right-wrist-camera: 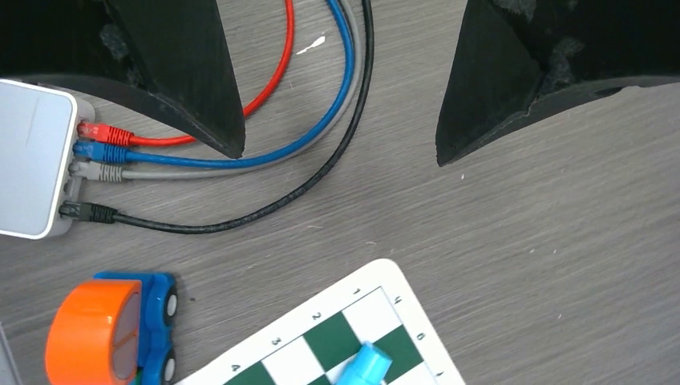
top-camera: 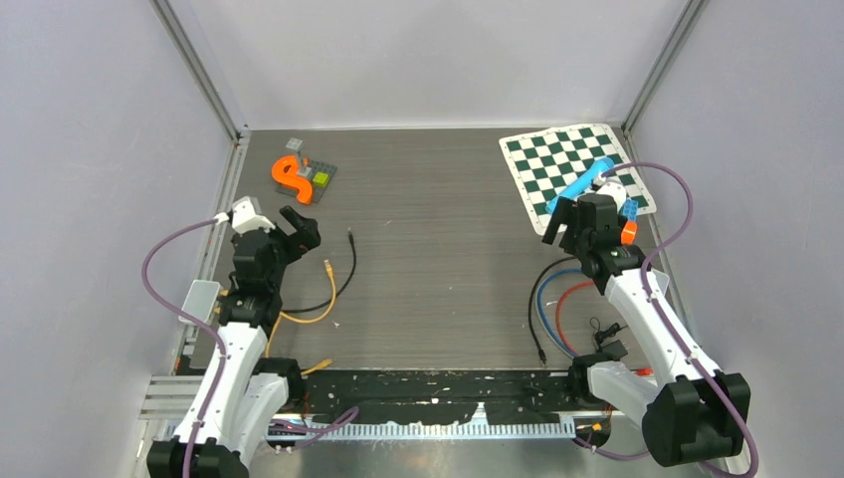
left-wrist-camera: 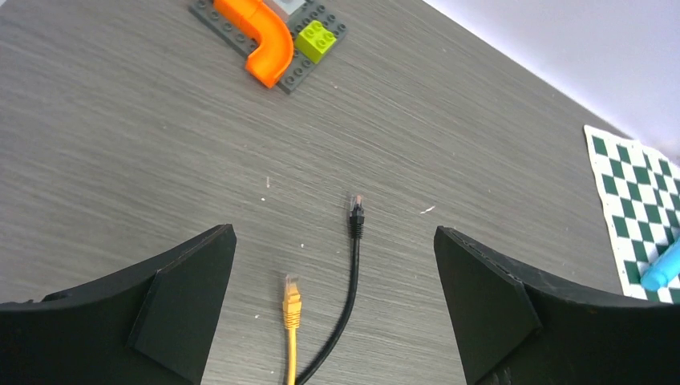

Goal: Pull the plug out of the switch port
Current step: Move the switch port to the center of the board.

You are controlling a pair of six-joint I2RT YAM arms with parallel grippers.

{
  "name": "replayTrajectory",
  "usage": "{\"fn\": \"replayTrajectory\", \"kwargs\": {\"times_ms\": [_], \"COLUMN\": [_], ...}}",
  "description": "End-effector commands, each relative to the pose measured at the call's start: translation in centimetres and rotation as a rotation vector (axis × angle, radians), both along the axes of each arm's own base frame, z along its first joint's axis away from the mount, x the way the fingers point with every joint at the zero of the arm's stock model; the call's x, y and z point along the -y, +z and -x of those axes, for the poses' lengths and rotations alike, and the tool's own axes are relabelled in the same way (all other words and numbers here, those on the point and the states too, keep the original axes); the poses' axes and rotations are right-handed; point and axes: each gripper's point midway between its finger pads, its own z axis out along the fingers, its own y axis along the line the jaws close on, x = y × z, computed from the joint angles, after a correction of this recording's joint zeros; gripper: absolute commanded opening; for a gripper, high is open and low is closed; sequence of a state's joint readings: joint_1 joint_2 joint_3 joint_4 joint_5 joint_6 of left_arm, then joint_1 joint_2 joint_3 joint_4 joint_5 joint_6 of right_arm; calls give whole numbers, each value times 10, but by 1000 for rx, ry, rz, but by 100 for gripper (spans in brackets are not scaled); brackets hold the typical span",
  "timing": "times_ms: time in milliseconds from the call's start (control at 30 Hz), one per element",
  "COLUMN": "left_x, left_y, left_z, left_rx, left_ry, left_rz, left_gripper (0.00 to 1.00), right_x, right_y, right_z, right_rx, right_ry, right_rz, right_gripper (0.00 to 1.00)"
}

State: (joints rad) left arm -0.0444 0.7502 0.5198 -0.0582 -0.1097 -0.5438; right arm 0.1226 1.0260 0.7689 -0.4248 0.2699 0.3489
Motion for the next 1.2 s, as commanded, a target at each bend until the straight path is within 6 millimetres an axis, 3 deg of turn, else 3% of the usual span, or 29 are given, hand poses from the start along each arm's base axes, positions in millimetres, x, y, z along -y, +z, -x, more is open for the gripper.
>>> {"fn": "replayTrajectory", "kwargs": {"times_ms": [0, 100, 200, 267, 400, 600, 767, 1167], "left_x": [-13, -3, -3, 9, 28, 47, 61, 50], "left_y": [42, 41, 24, 24, 36, 54, 53, 49], "left_z": [1, 8, 18, 19, 21, 23, 28, 28], "left_rx": [144, 139, 68, 93, 173, 147, 153, 166], "left_ry": [97, 35, 109, 26, -99, -217, -300, -249], "left_rz": [50, 44, 197, 196, 185, 185, 203, 158], "left_gripper": [99, 99, 99, 99, 99, 99, 99, 99], "right_x": [26, 41, 53, 55, 53, 47, 34, 14], "right_y": [18, 14, 9, 4, -4, -19, -39, -77], "right_z": [-1, 14, 25, 32, 39, 44, 44, 20], "right_rx": [115, 144, 178, 181, 148, 46, -50, -240], "right_ry": [-207, -327, -444, -473, -459, -431, -378, -235], "right_rz": [1, 2, -23, -33, -39, -33, -56, -29], "right_gripper": [96, 96, 95, 96, 95, 95, 96, 98]}}
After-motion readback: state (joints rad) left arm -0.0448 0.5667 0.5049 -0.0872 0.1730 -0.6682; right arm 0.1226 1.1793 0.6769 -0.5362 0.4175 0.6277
